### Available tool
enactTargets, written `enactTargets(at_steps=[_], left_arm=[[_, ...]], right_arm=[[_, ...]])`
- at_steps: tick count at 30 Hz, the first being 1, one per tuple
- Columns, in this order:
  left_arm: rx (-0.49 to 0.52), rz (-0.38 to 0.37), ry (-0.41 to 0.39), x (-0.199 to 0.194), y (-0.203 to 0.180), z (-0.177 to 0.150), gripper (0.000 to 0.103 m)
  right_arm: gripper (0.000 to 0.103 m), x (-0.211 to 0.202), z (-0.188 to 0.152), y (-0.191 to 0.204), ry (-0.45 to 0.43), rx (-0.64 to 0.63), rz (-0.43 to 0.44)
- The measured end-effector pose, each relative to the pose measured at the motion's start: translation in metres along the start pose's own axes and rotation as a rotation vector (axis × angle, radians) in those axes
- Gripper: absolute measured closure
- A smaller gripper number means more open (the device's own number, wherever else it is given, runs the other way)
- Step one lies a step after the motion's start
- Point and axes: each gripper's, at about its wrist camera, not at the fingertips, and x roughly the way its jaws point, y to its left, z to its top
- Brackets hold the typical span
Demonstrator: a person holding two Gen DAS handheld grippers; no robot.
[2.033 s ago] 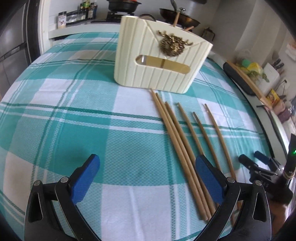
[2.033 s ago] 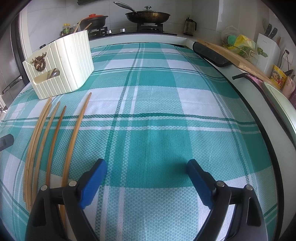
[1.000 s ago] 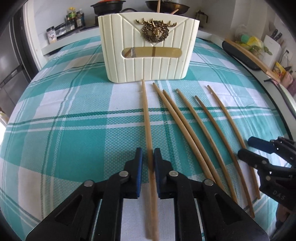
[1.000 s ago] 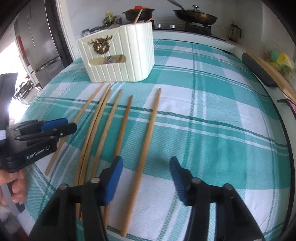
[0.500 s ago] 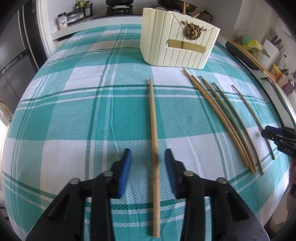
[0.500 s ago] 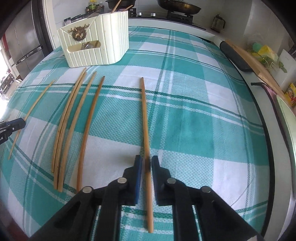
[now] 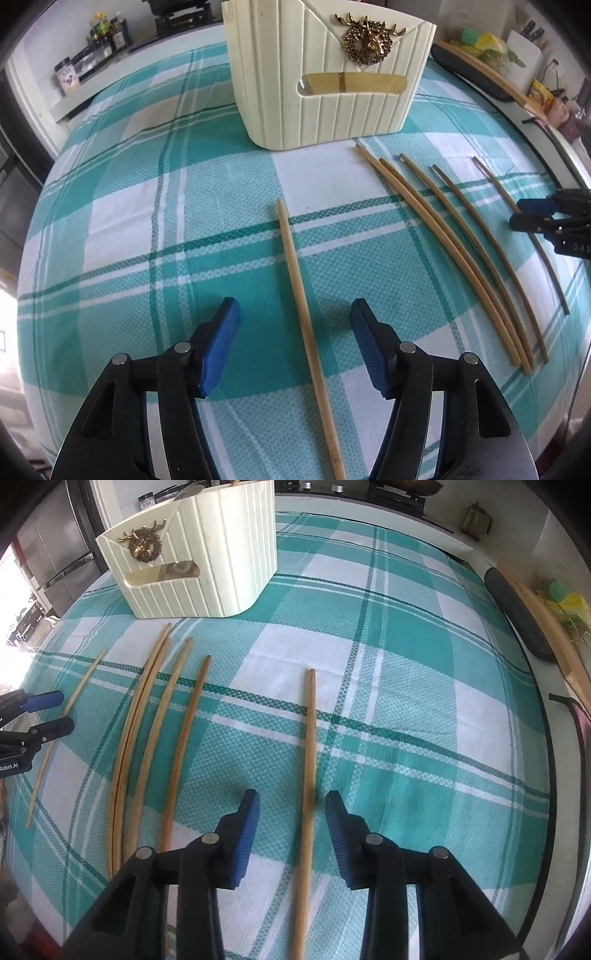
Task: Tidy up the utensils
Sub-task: 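Carry both chopsticks over the cream holder and lower them in with both tools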
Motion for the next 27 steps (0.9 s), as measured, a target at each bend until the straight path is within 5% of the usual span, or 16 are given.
enactTargets(at_steps=[3, 4, 5, 10, 17, 27], left_arm=[[0.004, -0.003, -0.007, 0.004, 0.001, 0.014, 0.081], [0.003, -0.014, -0.007, 0.005, 0.002, 0.018, 0.096], [-0.002, -0.024, -0.007, 0.006, 0.002, 0.020, 0.098], [-0.044, -0.068, -0.100, -0.024, 0.007, 0.020, 0.099], [-0.097, -0.189, -0.345, -0.125, 0.018, 0.004, 0.099], [-0.115, -0.231, -0.509, -0.179, 0.019, -0.004, 0.099]], right_arm=[[0.077, 0.008, 0.022, 0.002, -0.023, -0.008, 0.004], [0.094, 0.011, 0.030, 0.003, -0.025, -0.004, 0.006], [0.096, 0.014, 0.037, 0.003, -0.028, 0.006, 0.021], [0.096, -0.005, 0.050, -0.004, -0.124, 0.087, 0.130], [0.096, -0.118, 0.024, 0.008, -0.413, 0.066, 0.201], [0.096, -0.198, -0.004, 0.033, -0.638, 0.014, 0.167]])
